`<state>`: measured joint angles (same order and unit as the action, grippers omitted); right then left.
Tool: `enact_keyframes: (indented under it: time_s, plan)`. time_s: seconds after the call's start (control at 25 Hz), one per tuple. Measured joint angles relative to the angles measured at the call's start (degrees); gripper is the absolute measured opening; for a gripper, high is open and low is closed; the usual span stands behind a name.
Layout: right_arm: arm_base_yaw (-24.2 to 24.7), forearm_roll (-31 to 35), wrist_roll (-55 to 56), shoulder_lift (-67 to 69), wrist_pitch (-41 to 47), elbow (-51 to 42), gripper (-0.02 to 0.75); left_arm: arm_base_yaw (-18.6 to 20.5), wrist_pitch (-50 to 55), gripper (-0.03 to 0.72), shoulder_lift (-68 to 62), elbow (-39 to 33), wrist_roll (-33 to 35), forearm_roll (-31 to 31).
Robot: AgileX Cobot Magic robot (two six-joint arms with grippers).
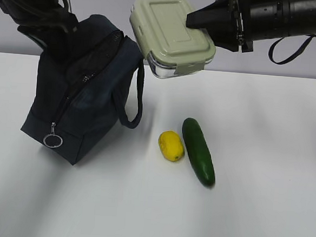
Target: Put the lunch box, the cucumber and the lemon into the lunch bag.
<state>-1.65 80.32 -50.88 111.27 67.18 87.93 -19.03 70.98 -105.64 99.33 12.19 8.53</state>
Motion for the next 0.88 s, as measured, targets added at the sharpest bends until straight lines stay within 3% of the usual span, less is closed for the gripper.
enact_keyframes:
  time_s: [0.36, 0.88]
  plan:
    - [-1.80, -0.21, 0.23, -0.11, 0.14, 0.15, 0.365, -3.58, -1.43, 0.013, -0.10, 0.13, -1.91, 0.39]
    - [-1.80, -2.93, 0.23, 2.47, 0.18, 0.31, 0.365, -3.70, -1.43, 0.013, -0.10, 3.92, -2.38, 4.70]
